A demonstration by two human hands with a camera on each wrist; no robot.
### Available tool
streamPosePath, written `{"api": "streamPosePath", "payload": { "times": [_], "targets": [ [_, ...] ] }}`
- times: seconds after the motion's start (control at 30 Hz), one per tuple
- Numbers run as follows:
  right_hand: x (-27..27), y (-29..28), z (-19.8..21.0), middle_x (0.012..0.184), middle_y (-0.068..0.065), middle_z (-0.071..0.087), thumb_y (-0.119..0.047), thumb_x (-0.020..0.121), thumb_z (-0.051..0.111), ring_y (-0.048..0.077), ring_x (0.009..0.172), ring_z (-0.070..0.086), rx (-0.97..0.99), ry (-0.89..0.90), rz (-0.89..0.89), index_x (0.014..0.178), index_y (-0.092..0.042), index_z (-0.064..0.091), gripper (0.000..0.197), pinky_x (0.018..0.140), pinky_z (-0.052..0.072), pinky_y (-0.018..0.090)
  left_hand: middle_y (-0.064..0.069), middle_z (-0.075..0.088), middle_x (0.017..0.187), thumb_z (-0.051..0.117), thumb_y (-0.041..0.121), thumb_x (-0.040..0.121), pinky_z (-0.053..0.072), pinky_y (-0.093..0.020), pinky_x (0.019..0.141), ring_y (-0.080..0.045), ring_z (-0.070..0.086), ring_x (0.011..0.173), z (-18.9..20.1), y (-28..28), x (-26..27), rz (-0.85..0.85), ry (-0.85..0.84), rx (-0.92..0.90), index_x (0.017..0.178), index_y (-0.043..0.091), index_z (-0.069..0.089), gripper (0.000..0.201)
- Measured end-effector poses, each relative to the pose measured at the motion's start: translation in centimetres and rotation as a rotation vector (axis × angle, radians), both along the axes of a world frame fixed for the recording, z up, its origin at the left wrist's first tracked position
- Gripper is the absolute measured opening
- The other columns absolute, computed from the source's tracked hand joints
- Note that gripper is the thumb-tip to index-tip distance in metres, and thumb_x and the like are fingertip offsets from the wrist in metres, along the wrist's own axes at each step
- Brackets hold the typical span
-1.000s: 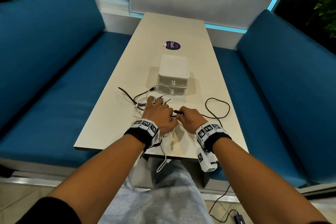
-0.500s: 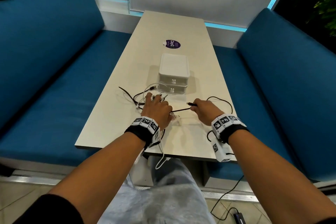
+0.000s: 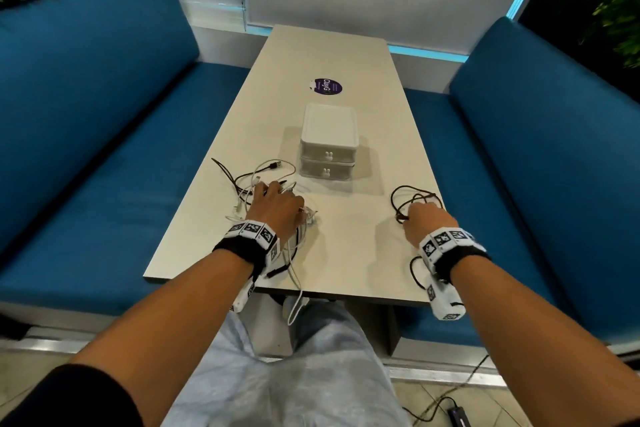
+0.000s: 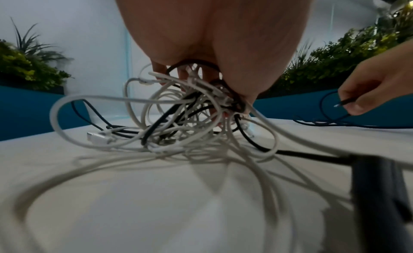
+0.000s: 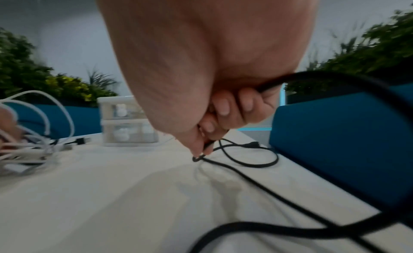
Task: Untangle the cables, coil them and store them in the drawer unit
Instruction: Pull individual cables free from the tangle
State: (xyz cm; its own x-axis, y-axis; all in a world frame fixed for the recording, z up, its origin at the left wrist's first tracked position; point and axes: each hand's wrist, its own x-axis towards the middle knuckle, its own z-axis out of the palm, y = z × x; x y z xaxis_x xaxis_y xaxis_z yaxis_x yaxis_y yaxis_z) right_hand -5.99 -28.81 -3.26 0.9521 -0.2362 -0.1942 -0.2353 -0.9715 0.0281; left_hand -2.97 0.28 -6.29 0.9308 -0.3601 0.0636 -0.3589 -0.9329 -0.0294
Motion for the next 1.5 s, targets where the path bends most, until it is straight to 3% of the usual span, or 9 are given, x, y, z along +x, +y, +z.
{"api": "streamPosePath", "payload": {
  "times": [0.13,0.37,0.53,0.67,0.93,1.1,1.2,1.3,1.5],
  "targets": [
    [0.3,3.3,-0.6,0.117,0.014,0.060,-0.020,0.093,0.049,0.033,0.102,0.062,0.077,-0.022,0.049,0.125,-0.011,0.047,0.033,0.074,0.047,0.035,0.002,0.061,0.126,0.046,0.044,0.096,0.023,-0.049,0.106,-0.030,0.044,0.122,0.0,0.3,0.0,-0.029,-0.026,-0.019,0.126,0.029,0.054,0.034],
    [1.3,8.0,-2.5,0.109,0.019,0.065,-0.023,0.100,0.041,0.036,0.097,0.061,0.430,-0.043,0.163,0.111,-0.006,0.060,0.027,0.070,0.041,0.030,0.006,0.066,0.116,0.047,0.041,0.097,0.017,-0.050,0.109,-0.027,0.043,0.125,-0.1,0.7,-0.3,-0.060,-0.055,0.000,0.114,0.029,0.064,0.027],
    [1.0,9.3,-3.7,0.105,0.013,0.066,-0.020,0.101,0.036,0.030,0.084,0.057,0.557,-0.037,0.194,0.106,-0.019,0.058,0.023,0.069,0.039,0.031,0.009,0.065,0.119,0.050,0.042,0.095,0.012,-0.051,0.112,-0.027,0.040,0.132,-0.2,1.0,-0.8,-0.125,-0.128,-0.064,0.119,0.030,0.063,0.030],
    [0.8,10.3,-3.8,0.110,0.013,0.066,-0.021,0.100,0.038,0.034,0.099,0.060,0.575,0.001,0.223,0.109,-0.013,0.061,0.025,0.077,0.044,0.034,0.011,0.059,0.128,0.053,0.045,0.089,0.011,-0.050,0.114,-0.024,0.030,0.140,-0.3,1.3,-1.0,-0.162,-0.109,-0.136,0.122,0.031,0.061,0.037],
    [0.4,11.1,-3.7,0.109,0.017,0.066,-0.024,0.099,0.039,0.034,0.098,0.059,0.561,0.054,0.226,0.111,-0.008,0.061,0.030,0.084,0.049,0.039,0.003,0.048,0.137,0.058,0.026,0.069,0.018,-0.052,0.114,-0.029,0.025,0.142,0.2,2.4,-2.3,-0.247,-0.214,-0.142,0.111,0.030,0.064,0.043],
    [0.1,11.2,-4.0,0.112,0.016,0.065,-0.028,0.098,0.043,0.035,0.101,0.059,0.528,0.063,0.221,0.115,-0.010,0.060,0.030,0.077,0.043,0.033,0.002,0.047,0.135,0.058,0.026,0.067,0.019,-0.049,0.113,-0.027,0.029,0.137,0.0,2.8,-3.2,-0.321,-0.182,-0.049,0.103,0.035,0.069,0.039],
    [-0.1,11.1,-4.1,0.112,0.015,0.065,-0.030,0.098,0.043,0.034,0.100,0.060,0.501,0.076,0.234,0.115,-0.010,0.059,0.030,0.074,0.042,0.033,0.000,0.041,0.140,0.059,0.031,0.068,0.021,-0.051,0.113,-0.030,0.027,0.137,0.0,3.0,-3.7,-0.360,-0.129,0.047,0.106,0.039,0.067,0.040],
    [-0.1,11.0,-4.1,0.112,0.015,0.065,-0.030,0.099,0.042,0.033,0.099,0.059,0.475,0.072,0.243,0.114,-0.011,0.059,0.030,0.074,0.041,0.032,0.002,0.040,0.140,0.058,0.043,0.073,0.021,-0.052,0.111,-0.030,0.031,0.134,-0.4,3.2,-4.0,-0.400,-0.126,0.140,0.096,0.037,0.068,0.026],
    [0.3,10.8,-3.7,0.109,0.013,0.064,-0.034,0.100,0.041,0.033,0.099,0.059,0.492,0.080,0.223,0.112,-0.010,0.060,0.033,0.073,0.040,0.032,0.006,0.058,0.117,0.055,0.050,0.088,0.023,-0.044,0.102,-0.023,0.049,0.115,-0.4,2.6,-3.2,-0.334,-0.183,0.023,0.090,0.030,0.073,0.026]
  ]
}}
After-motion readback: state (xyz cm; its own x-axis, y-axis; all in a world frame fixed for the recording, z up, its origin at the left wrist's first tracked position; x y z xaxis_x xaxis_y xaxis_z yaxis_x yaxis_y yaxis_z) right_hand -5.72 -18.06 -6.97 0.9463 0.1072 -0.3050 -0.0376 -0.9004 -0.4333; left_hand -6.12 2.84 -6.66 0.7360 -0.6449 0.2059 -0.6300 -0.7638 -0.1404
